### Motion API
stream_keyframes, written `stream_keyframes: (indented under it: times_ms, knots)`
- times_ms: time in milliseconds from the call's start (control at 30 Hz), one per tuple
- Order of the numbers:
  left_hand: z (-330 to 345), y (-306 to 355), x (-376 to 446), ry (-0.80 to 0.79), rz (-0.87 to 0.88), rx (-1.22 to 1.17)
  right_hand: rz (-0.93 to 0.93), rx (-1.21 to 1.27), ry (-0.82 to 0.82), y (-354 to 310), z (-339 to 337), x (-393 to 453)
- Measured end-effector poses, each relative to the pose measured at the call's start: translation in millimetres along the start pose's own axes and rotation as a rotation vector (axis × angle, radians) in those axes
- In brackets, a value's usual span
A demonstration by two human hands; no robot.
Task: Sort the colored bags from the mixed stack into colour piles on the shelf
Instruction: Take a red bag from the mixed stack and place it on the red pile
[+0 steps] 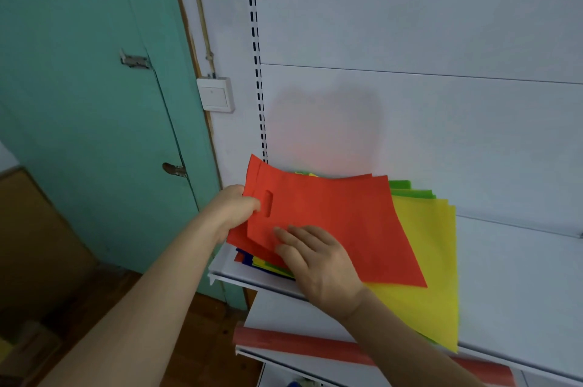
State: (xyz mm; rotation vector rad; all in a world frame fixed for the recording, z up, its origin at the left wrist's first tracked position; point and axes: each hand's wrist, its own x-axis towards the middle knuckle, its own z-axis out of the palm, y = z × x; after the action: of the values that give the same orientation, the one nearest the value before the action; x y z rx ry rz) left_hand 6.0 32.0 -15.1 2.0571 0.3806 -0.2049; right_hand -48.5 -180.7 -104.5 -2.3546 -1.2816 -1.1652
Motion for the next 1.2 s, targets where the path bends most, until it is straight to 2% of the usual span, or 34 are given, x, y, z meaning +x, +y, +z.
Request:
stream_keyframes:
  times_ms: [67, 167, 267, 333, 467, 533, 633, 733, 800, 867, 967, 1033, 1100, 1167, 1200]
  knots:
    - [2, 10, 0, 0.013, -0.015, -0.049, 0.064, -0.027, 0.068, -1, 0, 6]
    - [8, 18, 6, 0.072, -0.012, -0.125, 0.276, -0.068, 0.197, -4, 0, 14]
    - [6, 19, 7, 0.082, -0.097, -0.231, 0.455, -0.065, 0.235, -4, -3, 12]
    - [5, 18, 7, 0.049, -0.124, -0.256, 0.41, -0.054, 0.205, -5, -3, 8]
    - [0, 22, 4, -0.084, -0.17, -0.338, 0.111, -0.051, 0.013, -11, 2, 10]
    - [-3, 21, 4, -0.098, -0.117, -0.187, 0.071, -0.046, -0.042, -9, 2, 13]
    - [2, 16, 9, 0.046, 0.097, 0.076, 0.101, -0.007, -0.082, -9, -1, 15]
    - [8, 23, 5, 0.096, 0.322, 0.23, 0.382, 0.135, -0.164, -2, -9, 4]
    - [7, 33, -5, -0.033, 0.493, 0.274, 0.645, 0.116, -0.188, 21, -20, -6]
    - [5, 43, -17, -0.165, 0.644, 0.261, 0.93, 0.1, -0.139, 51, -34, -18]
    - [1, 56, -32, -0.224, 0.84, 0.148, 1.287, 0.217, -0.025, 93, -61, -33]
    - [-5, 61, -37, -0.232, 0.905, 0.028, 1.418, 0.29, 0.008, 114, -75, -46]
    - [-11, 62, -38, -0.242, 0.9, -0.068, 1.524, 0.546, 0.137, 129, -88, -53]
    - [-13, 57, -32, -0.233, 0.835, -0.174, 1.521, 0.869, 0.322, 137, -95, -55]
    - [-11, 54, -29, -0.219, 0.8, -0.211, 1.492, 0.903, 0.378, 140, -98, -56]
